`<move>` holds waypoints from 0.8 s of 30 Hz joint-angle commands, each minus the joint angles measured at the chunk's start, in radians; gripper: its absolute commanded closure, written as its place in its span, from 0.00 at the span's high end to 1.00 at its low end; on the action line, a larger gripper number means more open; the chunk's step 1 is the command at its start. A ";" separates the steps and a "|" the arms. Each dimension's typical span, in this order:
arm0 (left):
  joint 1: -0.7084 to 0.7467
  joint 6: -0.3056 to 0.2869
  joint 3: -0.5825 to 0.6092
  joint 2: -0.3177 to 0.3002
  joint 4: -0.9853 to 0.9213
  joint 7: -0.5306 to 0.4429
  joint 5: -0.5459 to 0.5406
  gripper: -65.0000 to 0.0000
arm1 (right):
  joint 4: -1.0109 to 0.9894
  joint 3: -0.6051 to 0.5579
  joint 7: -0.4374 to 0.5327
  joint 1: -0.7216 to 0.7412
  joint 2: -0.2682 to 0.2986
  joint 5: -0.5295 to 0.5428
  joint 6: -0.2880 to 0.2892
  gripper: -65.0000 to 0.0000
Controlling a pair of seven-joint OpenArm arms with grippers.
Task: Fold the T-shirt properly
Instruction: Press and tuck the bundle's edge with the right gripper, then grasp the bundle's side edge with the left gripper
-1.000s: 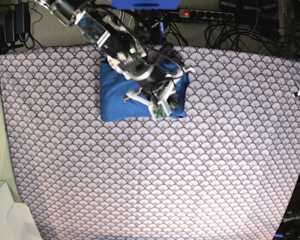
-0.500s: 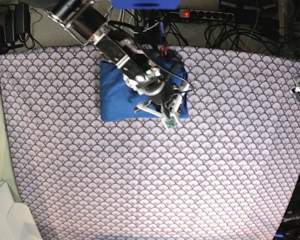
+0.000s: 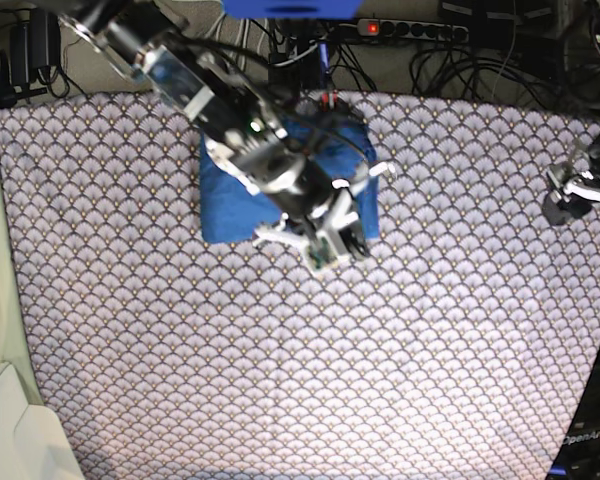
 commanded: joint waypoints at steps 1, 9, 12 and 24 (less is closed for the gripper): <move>-0.016 0.000 0.021 0.001 0.009 -0.005 -0.064 0.68 | 0.034 0.018 0.025 0.013 0.017 -0.007 -0.027 0.00; -0.148 0.000 0.350 0.121 -0.047 -0.003 -0.113 0.68 | 0.115 0.213 0.026 -0.125 0.145 -0.001 -0.060 0.11; -0.232 0.000 0.531 0.130 -0.134 -0.017 -0.113 0.68 | 0.126 0.296 0.026 -0.159 0.161 -0.001 -0.060 0.18; -0.360 0.002 0.659 0.285 -0.314 -0.006 0.100 0.75 | 0.154 0.583 0.028 -0.280 0.187 -0.001 0.040 0.25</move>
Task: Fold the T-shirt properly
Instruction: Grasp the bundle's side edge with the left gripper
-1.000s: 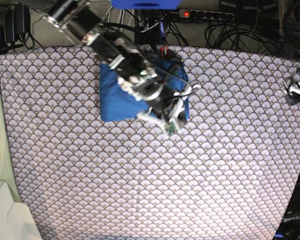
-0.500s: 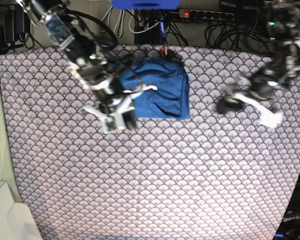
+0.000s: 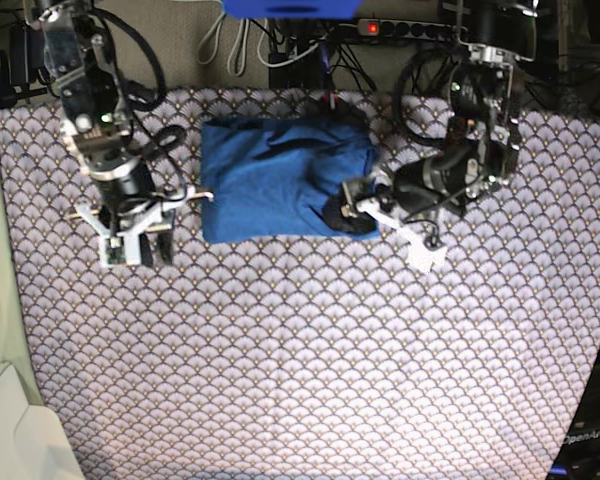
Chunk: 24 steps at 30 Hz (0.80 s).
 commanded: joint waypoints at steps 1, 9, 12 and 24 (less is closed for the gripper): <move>-0.010 -0.002 0.012 -0.005 -0.002 -0.002 -0.001 0.75 | 0.029 0.015 0.031 0.010 0.006 -0.006 0.008 0.25; -0.028 -0.002 0.087 -0.017 -0.089 -0.008 0.013 0.75 | 0.045 0.053 0.030 0.010 0.009 -0.007 0.008 0.25; -0.030 -0.002 0.125 -0.020 -0.089 -0.009 0.013 0.75 | 0.045 0.054 0.030 0.010 0.010 -0.007 0.008 0.25; -0.030 -0.002 0.220 -0.011 -0.092 -0.011 0.013 0.75 | 0.047 0.091 0.030 0.018 0.007 -0.006 0.008 0.25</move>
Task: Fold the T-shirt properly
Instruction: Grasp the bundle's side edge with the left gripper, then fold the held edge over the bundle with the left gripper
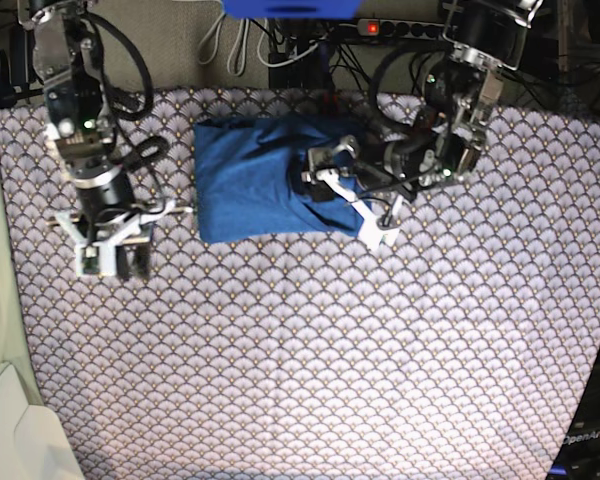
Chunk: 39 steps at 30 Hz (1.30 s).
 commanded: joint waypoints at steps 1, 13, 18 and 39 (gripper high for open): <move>-0.007 0.002 0.009 0.000 0.010 0.017 -0.007 0.74 | 0.021 0.011 0.026 0.008 0.008 -0.007 0.005 0.25; -0.030 0.002 0.009 -0.006 -0.093 0.017 -0.007 0.13 | 0.021 0.094 0.026 0.002 0.008 -0.007 0.005 0.25; -0.066 0.008 0.032 -0.012 -0.090 0.029 -0.005 0.12 | 0.021 0.154 0.028 0.002 0.004 -0.005 0.005 0.25; -0.557 0.004 0.677 -0.138 -0.119 0.029 0.090 0.12 | 0.021 0.337 0.028 -0.021 -0.015 -0.005 0.005 0.25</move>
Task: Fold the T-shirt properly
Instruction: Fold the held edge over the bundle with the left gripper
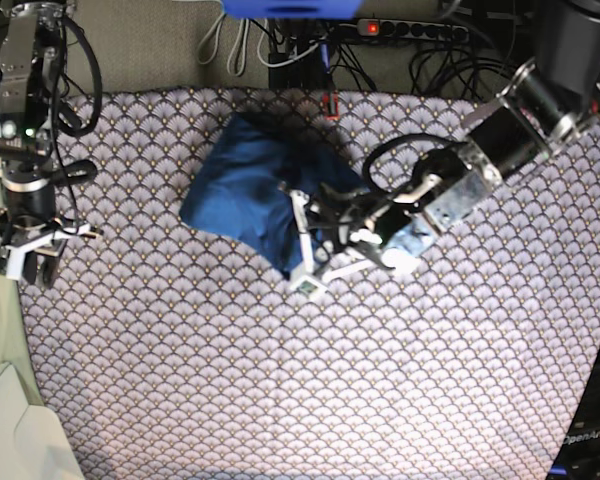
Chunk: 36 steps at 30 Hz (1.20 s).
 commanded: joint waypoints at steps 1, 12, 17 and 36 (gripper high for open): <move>-0.020 0.001 0.008 0.006 0.013 -0.001 0.030 0.12 | 0.019 0.023 0.032 0.010 0.013 -0.007 0.001 0.25; -0.020 -0.004 0.087 0.145 -0.059 -0.012 0.388 0.12 | 0.016 0.154 0.030 -0.013 0.015 -0.012 0.018 0.25; -0.052 -0.153 0.082 0.179 -0.079 -0.015 0.444 0.12 | 0.011 0.257 0.030 -0.036 0.013 -0.013 0.128 0.25; -0.069 -0.466 0.090 0.346 -0.253 -0.138 0.731 0.12 | 0.010 0.402 0.030 -0.118 -0.036 -0.015 0.171 0.25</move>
